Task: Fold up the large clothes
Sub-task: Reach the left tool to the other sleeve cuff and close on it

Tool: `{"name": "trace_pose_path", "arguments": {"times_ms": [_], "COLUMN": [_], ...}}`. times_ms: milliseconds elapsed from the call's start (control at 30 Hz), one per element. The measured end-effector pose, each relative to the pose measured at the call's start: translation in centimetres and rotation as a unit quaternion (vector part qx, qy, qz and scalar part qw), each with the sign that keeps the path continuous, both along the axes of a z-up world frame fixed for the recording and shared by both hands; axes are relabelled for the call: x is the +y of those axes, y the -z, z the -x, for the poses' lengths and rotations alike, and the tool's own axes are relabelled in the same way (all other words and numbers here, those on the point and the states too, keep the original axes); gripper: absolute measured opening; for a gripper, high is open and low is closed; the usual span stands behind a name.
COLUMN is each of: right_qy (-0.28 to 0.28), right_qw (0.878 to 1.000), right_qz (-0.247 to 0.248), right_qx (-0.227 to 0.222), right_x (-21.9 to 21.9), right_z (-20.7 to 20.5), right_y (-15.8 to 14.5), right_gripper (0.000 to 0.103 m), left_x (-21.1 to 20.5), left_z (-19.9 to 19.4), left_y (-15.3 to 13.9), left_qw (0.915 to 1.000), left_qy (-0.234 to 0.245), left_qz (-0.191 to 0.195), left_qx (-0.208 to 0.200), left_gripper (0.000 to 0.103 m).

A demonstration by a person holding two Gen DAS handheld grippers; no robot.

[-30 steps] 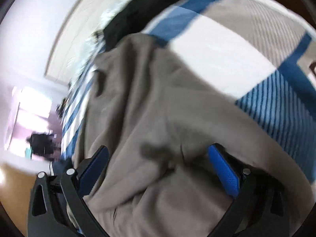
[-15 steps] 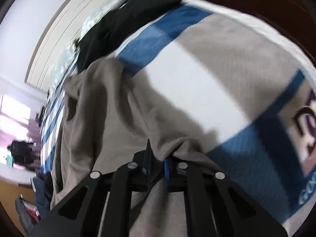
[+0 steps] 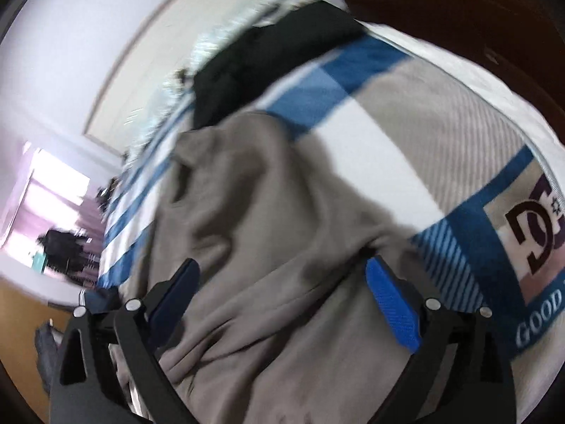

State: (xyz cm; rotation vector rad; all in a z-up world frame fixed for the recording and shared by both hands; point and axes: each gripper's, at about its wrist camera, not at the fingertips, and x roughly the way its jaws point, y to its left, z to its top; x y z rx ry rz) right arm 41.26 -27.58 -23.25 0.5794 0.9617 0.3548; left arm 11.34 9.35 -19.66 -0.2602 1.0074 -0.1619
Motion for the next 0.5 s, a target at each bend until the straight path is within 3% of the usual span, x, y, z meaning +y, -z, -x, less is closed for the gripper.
{"name": "trace_pose_path", "arguments": {"times_ms": [200, 333, 500], "right_qy": [-0.07, -0.112, -0.145], "right_qw": [0.997, 0.994, 0.988], "right_qz": [-0.004, 0.018, 0.037], "right_qx": [-0.017, -0.009, -0.038], "right_x": [4.2, 6.4, 7.6], "right_z": [8.3, 15.0, 21.6], "right_y": [-0.7, 0.7, 1.3], "right_gripper": [0.098, 0.098, 0.099], "left_x": [1.0, 0.7, 0.0], "left_z": [0.2, 0.4, 0.9], "left_y": [0.2, 0.6, 1.4], "left_qw": [0.999, 0.9994, 0.9998], "left_qy": [0.002, 0.009, 0.018], "left_qz": [0.045, 0.033, 0.009], "left_qx": [0.006, 0.01, 0.005], "left_gripper": [0.097, 0.097, 0.097]}}
